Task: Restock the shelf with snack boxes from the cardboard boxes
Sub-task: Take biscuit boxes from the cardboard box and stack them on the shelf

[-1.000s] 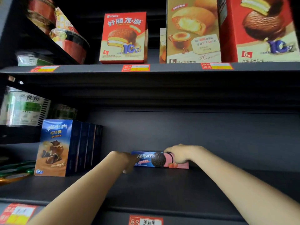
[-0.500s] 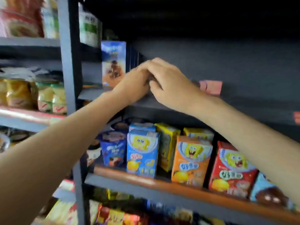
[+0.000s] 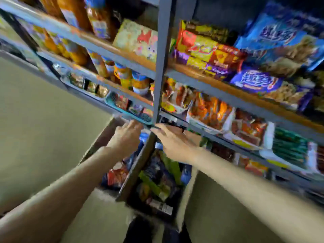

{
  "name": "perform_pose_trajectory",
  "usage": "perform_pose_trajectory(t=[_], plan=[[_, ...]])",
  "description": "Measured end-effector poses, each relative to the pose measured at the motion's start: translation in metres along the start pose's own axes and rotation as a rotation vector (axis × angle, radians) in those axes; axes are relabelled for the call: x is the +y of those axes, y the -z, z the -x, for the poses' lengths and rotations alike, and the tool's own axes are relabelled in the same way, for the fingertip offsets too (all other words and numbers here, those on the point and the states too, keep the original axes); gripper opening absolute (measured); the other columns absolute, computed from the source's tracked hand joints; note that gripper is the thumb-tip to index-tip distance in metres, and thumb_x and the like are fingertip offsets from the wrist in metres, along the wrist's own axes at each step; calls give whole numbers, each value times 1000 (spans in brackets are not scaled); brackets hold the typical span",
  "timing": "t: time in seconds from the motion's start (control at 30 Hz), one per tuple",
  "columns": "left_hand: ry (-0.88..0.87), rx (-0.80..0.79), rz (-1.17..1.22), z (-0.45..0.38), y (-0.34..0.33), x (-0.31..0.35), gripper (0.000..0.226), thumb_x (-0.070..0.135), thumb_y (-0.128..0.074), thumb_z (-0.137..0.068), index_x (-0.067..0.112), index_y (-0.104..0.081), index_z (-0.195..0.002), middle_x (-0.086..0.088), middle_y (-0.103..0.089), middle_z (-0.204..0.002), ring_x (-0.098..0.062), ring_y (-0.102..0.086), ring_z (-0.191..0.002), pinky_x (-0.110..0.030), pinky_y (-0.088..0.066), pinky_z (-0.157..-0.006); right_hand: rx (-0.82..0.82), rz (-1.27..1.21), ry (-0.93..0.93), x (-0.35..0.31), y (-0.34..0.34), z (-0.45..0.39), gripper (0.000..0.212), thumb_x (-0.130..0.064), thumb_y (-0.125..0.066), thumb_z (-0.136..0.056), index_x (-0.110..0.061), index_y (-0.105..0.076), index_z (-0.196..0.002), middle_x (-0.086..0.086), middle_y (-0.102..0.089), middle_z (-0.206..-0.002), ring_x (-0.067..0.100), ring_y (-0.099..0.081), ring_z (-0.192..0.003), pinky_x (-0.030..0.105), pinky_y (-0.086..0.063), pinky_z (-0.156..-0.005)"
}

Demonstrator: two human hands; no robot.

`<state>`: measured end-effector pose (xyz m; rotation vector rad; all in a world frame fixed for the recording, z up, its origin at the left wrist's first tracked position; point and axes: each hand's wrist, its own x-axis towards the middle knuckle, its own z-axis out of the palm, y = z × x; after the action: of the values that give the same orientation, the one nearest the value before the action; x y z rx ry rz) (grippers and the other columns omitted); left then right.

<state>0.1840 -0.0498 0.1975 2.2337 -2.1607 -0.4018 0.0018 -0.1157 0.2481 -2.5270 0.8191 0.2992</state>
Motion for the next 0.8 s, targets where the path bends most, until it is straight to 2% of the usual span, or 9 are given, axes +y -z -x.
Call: perform_pose_trajectory(t=[0.13, 0.2, 0.27, 0.37, 0.43, 0.53, 0.6, 0.7, 0.8], plan=[[115, -393, -11, 23, -115, 6, 45, 17, -36, -89, 15, -40, -133, -7, -44, -131, -28, -43, -124, -40, -36, -97, -497, 82, -323, 74, -169, -7, 49, -3, -41, -93, -7, -28, -140, 13, -18, -149, 38, -24, -136, 44, -31, -104], [113, -460, -51, 14, -169, 4, 43, 17, -40, -91, 16, -36, -134, -4, -40, -133, -24, -40, -126, -37, -34, -99, -663, 82, -408, 109, -224, -15, 44, -9, -45, -93, -5, -34, -135, 15, -24, -145, 37, -20, -137, 46, -26, -108], [72, -470, -33, -16, -205, 10, 40, 14, -41, -91, 15, -39, -131, -4, -42, -132, -25, -42, -125, -37, -33, -98, -601, 66, -464, 136, -262, -34, 50, -9, -45, -93, -4, -29, -141, 15, -20, -150, 34, -15, -140, 44, -21, -111], [70, -391, 35, -66, -250, 24, 40, 13, -44, -90, 12, -40, -129, -6, -44, -130, -27, -42, -123, -38, -34, -96, -292, -47, -532, 173, -286, -84, 56, -20, -49, -94, -4, -28, -143, 13, -19, -152, 33, -26, -137, 40, -31, -107], [122, -366, 126, -91, -273, 29, 43, 14, -46, -90, 11, -39, -132, -8, -43, -132, -29, -42, -124, -41, -36, -95, -204, -112, -554, 198, -299, -118, 64, -22, -52, -94, -2, -21, -146, 12, -12, -155, 31, -22, -140, 39, -28, -110], [179, -355, 217, -101, -304, 24, 50, 14, -44, -90, 11, -34, -139, -8, -39, -139, -30, -40, -126, -42, -36, -97, -165, -243, -579, 232, -323, -159, 76, -16, -60, -90, 1, -13, -147, 14, -2, -157, 29, -14, -144, 36, -23, -113], [189, -366, 225, -96, -320, 14, 51, 12, -45, -90, 11, -33, -139, -9, -39, -139, -30, -39, -127, -43, -37, -99, -185, -237, -568, 248, -341, -175, 84, -19, -67, -85, -1, -14, -147, 16, -11, -154, 31, -20, -141, 39, -23, -113], [224, -389, 247, -84, -337, 3, 49, 8, -45, -87, 9, -36, -136, -10, -41, -136, -32, -41, -124, -46, -39, -99, -206, -138, -564, 263, -364, -180, 89, -35, -71, -80, -12, -18, -147, 14, -22, -150, 33, -20, -140, 47, -16, -115], [280, -406, 303, -78, -343, 0, 51, 6, -44, -88, 10, -35, -138, -11, -39, -137, -31, -41, -124, -41, -39, -97, -151, -168, -589, 272, -373, -178, 86, -36, -72, -79, -25, -21, -147, 20, -13, -153, 37, -9, -143, 46, -8, -114]])
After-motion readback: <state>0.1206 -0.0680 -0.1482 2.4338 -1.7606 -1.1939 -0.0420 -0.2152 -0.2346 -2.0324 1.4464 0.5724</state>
